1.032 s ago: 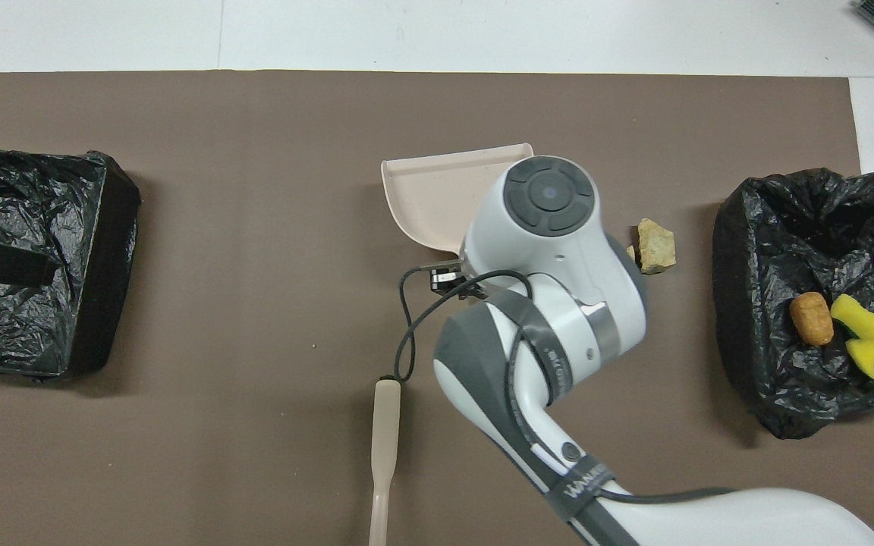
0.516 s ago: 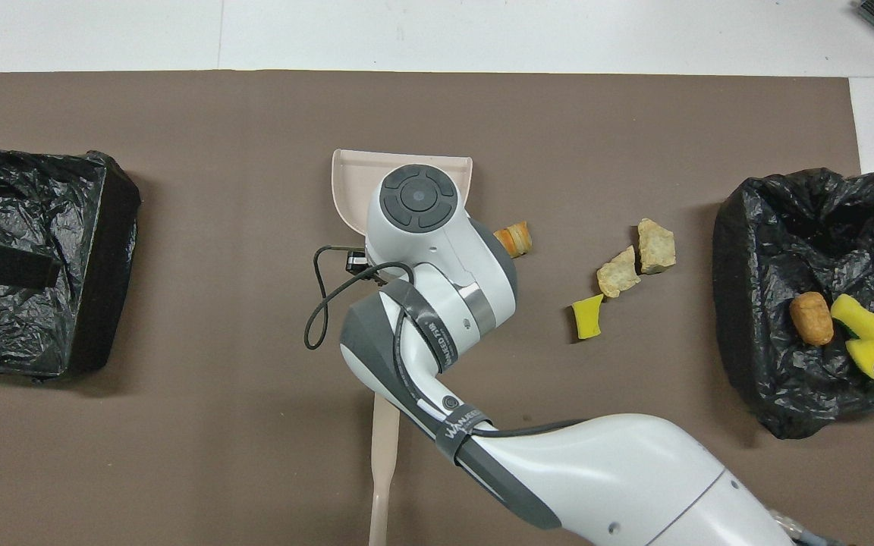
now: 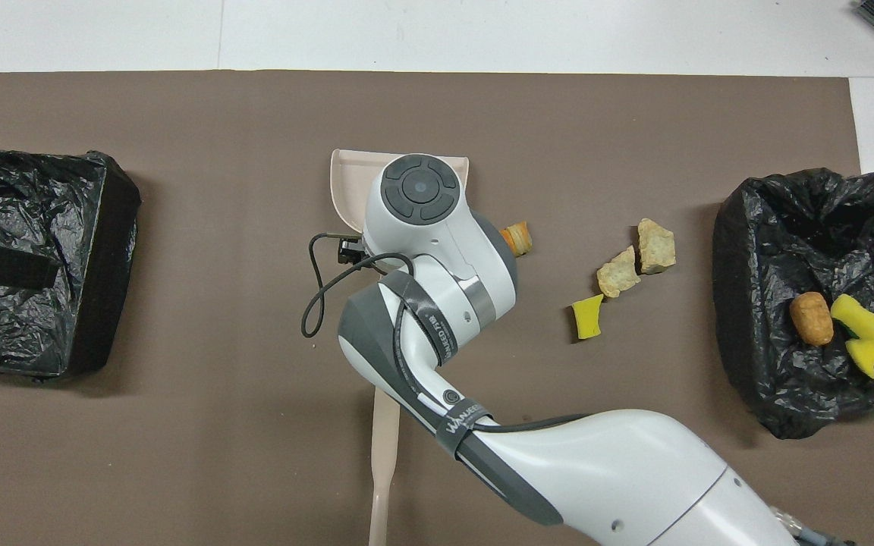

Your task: Sweep and dump trash in bin

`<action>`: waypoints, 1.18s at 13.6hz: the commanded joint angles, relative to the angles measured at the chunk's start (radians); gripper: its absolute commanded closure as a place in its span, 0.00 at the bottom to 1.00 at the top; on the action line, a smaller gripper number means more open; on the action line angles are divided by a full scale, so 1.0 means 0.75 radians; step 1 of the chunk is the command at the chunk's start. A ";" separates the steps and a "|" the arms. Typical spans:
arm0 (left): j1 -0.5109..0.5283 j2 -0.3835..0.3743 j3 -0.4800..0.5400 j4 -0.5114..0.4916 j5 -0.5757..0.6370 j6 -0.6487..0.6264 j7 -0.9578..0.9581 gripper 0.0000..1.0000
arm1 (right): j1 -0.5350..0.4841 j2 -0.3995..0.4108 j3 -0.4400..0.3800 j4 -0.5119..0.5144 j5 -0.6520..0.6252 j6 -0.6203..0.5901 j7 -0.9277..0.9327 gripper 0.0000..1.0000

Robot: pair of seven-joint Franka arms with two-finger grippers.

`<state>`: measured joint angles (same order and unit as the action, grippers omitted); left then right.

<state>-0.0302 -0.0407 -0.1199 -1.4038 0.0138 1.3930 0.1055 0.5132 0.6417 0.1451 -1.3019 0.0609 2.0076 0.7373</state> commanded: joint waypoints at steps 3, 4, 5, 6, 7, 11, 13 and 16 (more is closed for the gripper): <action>0.008 -0.026 -0.014 -0.037 0.004 0.081 -0.008 0.00 | -0.001 -0.209 -0.001 -0.213 0.027 -0.030 -0.018 0.00; 0.001 -0.009 -0.016 -0.037 0.004 0.094 -0.010 0.00 | -0.009 -0.272 0.001 -0.288 0.039 -0.032 -0.016 0.00; -0.003 -0.001 -0.024 -0.039 0.006 0.116 -0.010 0.00 | -0.003 -0.342 -0.001 -0.372 0.041 -0.032 -0.006 0.00; -0.021 0.021 -0.026 -0.043 0.004 0.161 -0.010 0.00 | -0.001 -0.413 0.001 -0.450 0.042 -0.030 0.001 0.00; -0.041 0.046 -0.026 -0.043 0.006 0.196 -0.012 0.00 | 0.011 -0.475 0.001 -0.517 0.042 -0.032 0.013 0.00; -0.201 0.160 -0.026 -0.114 0.023 0.385 -0.138 0.00 | 0.136 -0.644 0.001 -0.765 0.042 0.000 0.115 0.00; -0.256 0.193 -0.026 -0.204 0.025 0.555 -0.220 0.00 | 0.191 -0.726 0.001 -0.898 0.042 0.047 0.174 0.00; -0.391 0.326 -0.028 -0.225 0.094 0.693 -0.433 0.00 | 0.293 -0.772 0.007 -1.003 0.066 0.097 0.322 0.00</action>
<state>-0.2683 0.1653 -0.1537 -1.5565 0.0453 1.8499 -0.1369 0.6960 0.1132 0.1498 -1.9703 0.0775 2.0413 0.9332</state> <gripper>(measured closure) 0.000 0.000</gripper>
